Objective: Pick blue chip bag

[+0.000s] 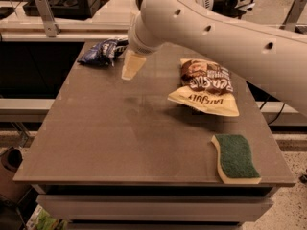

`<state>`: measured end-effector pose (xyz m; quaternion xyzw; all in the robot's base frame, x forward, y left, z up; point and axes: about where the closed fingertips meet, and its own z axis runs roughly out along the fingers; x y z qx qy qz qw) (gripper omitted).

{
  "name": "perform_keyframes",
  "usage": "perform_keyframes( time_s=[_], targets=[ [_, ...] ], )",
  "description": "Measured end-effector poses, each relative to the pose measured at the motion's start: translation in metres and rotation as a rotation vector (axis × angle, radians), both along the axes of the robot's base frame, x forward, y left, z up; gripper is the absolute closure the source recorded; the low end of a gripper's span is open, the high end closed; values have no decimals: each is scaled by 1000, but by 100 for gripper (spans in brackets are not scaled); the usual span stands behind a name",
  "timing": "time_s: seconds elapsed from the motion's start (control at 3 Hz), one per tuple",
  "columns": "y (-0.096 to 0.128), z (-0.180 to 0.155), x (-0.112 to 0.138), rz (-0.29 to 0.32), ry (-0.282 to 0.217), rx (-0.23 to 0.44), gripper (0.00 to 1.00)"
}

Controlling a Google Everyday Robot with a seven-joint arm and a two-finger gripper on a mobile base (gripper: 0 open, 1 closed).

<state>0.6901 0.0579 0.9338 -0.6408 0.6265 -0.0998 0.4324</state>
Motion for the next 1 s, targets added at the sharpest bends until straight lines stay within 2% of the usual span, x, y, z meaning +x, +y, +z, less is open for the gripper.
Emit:
perform_keyframes(
  time_s=[0.67, 1.0],
  targets=[
    [47, -31, 59, 73, 48, 128, 0],
    [65, -40, 74, 99, 59, 165, 0]
  ],
)
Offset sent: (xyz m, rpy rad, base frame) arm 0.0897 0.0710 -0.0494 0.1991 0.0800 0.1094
